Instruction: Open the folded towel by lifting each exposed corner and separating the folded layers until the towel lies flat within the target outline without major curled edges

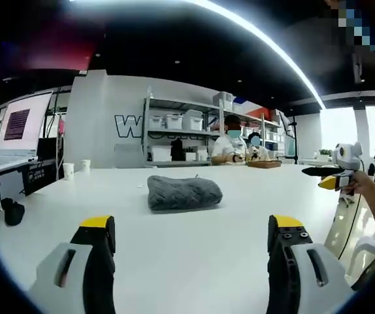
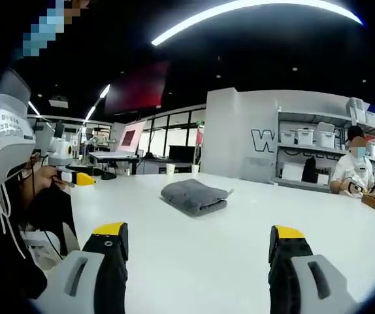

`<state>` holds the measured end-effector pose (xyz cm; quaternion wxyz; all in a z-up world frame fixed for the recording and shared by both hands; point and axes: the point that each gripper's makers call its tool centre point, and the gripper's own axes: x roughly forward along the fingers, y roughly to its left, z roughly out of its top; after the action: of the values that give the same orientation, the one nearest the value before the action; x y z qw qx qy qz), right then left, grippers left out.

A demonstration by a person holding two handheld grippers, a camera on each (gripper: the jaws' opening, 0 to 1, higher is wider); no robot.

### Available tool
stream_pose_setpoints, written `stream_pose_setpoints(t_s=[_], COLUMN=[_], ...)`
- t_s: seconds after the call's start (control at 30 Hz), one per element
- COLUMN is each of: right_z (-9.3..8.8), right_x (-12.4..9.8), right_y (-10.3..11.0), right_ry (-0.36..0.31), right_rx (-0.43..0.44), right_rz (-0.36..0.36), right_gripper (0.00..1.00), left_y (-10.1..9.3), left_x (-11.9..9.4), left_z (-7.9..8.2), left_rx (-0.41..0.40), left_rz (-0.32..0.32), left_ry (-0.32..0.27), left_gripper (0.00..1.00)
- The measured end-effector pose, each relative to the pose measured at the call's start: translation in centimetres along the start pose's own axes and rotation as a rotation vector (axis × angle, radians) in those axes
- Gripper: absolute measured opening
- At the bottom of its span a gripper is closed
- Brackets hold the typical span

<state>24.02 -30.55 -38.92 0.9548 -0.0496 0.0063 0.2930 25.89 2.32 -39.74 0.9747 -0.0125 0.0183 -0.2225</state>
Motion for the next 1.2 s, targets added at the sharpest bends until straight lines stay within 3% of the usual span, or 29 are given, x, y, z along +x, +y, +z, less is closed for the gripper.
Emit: stream_pose_setpoints(t_s=[0.27, 0.77, 1.2], right_z=[0.4, 0.0, 0.0], right_x=[-0.1, 0.0, -0.1], right_y=[-0.4, -0.2, 0.0], right_ry=[-0.028, 0.002, -0.004], right_rx=[0.028, -0.011, -0.002], right_rz=[-0.011, -0.015, -0.007], right_gripper=[0.83, 0.82, 0.80], left_y=[0.2, -0.5, -0.7], left_x=[-0.1, 0.7, 0.7], left_z=[-0.2, -0.1, -0.2], left_rx=[0.007, 0.078, 0.076], left_rz=[0.000, -0.044, -0.051], left_ry=[0.012, 0.046, 0.053], left_gripper=[0.94, 0.94, 0.93])
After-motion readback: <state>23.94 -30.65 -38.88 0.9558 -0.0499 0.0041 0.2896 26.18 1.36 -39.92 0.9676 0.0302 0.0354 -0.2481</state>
